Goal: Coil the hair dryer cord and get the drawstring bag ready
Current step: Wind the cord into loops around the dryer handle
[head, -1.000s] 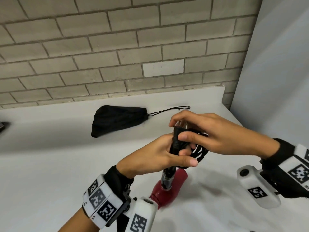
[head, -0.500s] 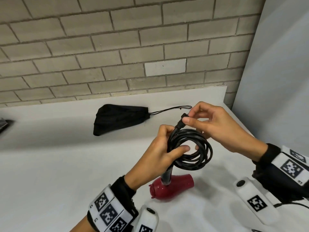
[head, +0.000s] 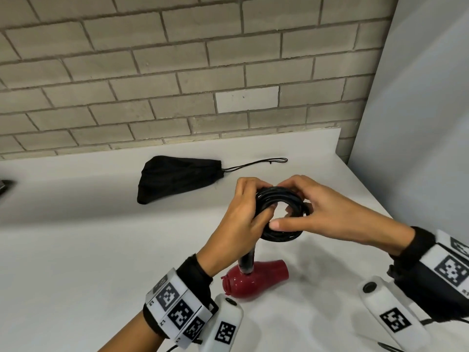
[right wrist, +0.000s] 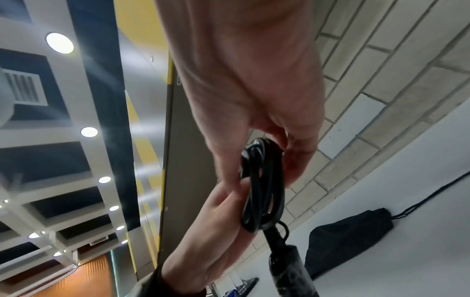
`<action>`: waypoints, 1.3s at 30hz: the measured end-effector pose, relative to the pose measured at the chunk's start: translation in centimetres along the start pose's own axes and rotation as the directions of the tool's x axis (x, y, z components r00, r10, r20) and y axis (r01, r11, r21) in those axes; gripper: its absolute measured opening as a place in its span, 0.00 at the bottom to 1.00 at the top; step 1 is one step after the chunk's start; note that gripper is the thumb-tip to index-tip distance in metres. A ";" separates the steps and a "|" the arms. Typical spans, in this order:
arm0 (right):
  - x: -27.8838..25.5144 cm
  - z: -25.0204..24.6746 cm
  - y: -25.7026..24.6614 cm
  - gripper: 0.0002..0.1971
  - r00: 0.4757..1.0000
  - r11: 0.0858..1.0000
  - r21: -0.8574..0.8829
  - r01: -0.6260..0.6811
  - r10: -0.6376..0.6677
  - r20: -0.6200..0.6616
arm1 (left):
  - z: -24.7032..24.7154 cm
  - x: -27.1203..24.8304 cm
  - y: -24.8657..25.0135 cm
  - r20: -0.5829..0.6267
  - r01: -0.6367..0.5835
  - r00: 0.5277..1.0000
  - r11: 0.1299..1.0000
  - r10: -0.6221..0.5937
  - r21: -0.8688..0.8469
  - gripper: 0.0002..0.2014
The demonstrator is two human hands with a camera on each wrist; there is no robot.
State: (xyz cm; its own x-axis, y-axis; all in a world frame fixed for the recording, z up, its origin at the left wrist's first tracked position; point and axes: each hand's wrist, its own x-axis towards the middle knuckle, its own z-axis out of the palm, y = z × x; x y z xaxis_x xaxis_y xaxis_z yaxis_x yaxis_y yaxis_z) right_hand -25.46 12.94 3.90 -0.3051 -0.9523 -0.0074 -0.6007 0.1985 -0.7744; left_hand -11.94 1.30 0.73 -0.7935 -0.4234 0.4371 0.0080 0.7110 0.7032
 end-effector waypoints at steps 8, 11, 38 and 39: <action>0.5 1.1 1.5 0.19 0.999 0.914 0.405 -0.013 -0.003 0.040 | 0.0 -0.1 -0.2 -0.062 0.104 0.992 0.993 -0.108 -0.062 0.07; 0.6 1.4 2.4 0.23 0.999 0.845 0.532 -0.046 0.033 0.034 | -0.4 -0.1 -0.2 -0.045 0.246 0.962 0.929 -0.268 -0.277 0.17; 3.2 0.3 3.1 0.20 0.989 0.943 0.333 -0.024 -0.025 0.144 | -2.2 0.1 -1.6 0.210 0.387 0.921 0.826 -0.328 -0.409 0.08; 3.3 0.2 2.8 0.21 0.989 0.953 0.302 0.004 -0.049 0.143 | -2.3 0.2 -1.7 0.237 0.401 0.915 0.809 -0.327 -0.429 0.09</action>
State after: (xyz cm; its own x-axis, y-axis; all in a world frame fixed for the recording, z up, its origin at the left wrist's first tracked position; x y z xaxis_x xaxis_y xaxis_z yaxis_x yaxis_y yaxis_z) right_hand -28.01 10.33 1.63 -0.1667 -0.9842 -0.0596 -0.3505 0.1157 -0.9294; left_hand -10.69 -1.30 0.94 -0.8729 -0.4866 0.0366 -0.0505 0.1647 0.9851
